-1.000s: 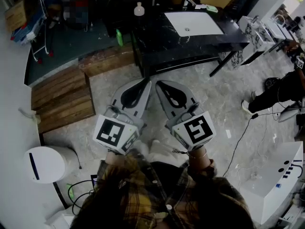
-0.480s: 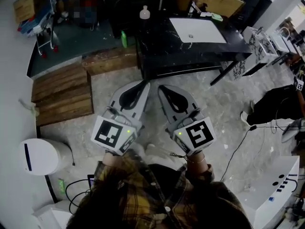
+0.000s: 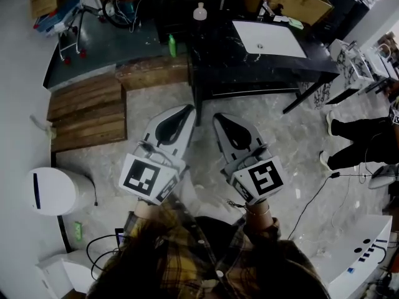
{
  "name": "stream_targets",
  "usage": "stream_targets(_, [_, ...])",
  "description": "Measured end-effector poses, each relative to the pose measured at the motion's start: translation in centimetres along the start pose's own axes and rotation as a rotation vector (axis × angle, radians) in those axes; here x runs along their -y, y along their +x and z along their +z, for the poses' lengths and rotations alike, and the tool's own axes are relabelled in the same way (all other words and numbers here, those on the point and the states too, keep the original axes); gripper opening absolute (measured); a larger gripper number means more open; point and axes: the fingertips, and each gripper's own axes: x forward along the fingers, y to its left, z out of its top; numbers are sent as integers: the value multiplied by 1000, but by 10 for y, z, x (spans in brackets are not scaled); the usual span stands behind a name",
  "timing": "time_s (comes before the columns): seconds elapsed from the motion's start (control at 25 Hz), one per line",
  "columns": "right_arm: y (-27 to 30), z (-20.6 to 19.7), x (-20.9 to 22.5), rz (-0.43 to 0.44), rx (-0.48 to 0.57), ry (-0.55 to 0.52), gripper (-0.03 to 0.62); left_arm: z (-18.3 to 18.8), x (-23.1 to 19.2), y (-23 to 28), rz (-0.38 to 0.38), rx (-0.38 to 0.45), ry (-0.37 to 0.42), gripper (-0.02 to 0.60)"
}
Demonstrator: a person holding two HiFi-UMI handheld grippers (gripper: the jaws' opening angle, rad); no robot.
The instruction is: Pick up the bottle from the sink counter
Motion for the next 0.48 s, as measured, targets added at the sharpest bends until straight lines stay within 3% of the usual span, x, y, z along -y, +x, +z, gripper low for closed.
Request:
stream_targets(0.24, [33, -13, 17, -18, -29, -20, 17, -8, -29, 22, -19, -11, 0, 23])
stream_targets(0.48, [100, -15, 47, -44, -49, -22, 17, -4, -91, 68, -57, -2, -3, 23])
